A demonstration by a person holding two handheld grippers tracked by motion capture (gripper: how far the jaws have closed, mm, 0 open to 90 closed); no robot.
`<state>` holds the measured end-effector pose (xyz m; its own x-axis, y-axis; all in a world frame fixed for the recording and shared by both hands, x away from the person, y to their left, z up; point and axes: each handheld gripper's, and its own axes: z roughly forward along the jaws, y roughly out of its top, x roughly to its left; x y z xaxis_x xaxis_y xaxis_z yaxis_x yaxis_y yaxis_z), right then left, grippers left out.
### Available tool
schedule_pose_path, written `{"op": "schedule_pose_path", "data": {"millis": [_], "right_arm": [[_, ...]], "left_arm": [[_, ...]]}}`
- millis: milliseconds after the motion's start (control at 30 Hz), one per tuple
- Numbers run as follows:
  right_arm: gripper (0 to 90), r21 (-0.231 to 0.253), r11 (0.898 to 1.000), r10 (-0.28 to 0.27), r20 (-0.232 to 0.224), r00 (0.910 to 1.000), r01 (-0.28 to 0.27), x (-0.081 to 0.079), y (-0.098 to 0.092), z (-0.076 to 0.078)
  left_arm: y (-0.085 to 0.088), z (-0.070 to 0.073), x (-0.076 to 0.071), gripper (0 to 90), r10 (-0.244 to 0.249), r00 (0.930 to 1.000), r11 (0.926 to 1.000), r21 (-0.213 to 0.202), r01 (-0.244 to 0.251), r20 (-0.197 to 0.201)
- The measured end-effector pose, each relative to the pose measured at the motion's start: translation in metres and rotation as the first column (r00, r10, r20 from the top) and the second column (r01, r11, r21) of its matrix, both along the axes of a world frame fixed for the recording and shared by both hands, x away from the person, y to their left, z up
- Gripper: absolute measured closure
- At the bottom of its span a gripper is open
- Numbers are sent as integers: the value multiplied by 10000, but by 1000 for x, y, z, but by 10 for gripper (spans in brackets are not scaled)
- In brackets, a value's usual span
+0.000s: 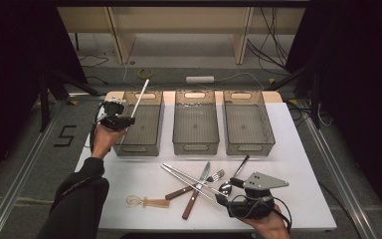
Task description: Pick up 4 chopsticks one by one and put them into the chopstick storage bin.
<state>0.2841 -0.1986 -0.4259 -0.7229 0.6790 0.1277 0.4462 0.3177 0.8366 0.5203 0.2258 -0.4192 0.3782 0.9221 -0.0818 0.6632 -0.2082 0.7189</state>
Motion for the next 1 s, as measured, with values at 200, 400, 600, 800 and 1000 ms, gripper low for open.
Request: {"op": "schedule_pose_path", "data": {"millis": [200, 400, 600, 800, 1000], "right_arm": [[275, -34, 10000, 46, -28, 10000, -46, 0, 1, 0], [275, -48, 10000, 57, -43, 10000, -57, 1, 1, 0], [275, -77, 10000, 38, -40, 10000, -39, 1, 0, 0], [284, -402, 9990, 168, -248, 9996, -178, 5, 3, 0], [318, -967, 9938, 502, -552, 9972, -554, 9, 16, -3]], "left_arm": [[-1, -9, 0, 836, 61, 9998, 10000, 64, -60, -167], [-3, -10, -3, 683, 132, 9997, 9999, 20, -131, -219], [-8, 0, -23, 499, -369, 9993, 9991, -230, 368, -44], [-12, 8, -63, 370, -1053, 9937, 9887, -1030, 1088, 392], [-17, 10, -86, 328, -1827, 9804, 9731, -1288, 1910, 736]]}}
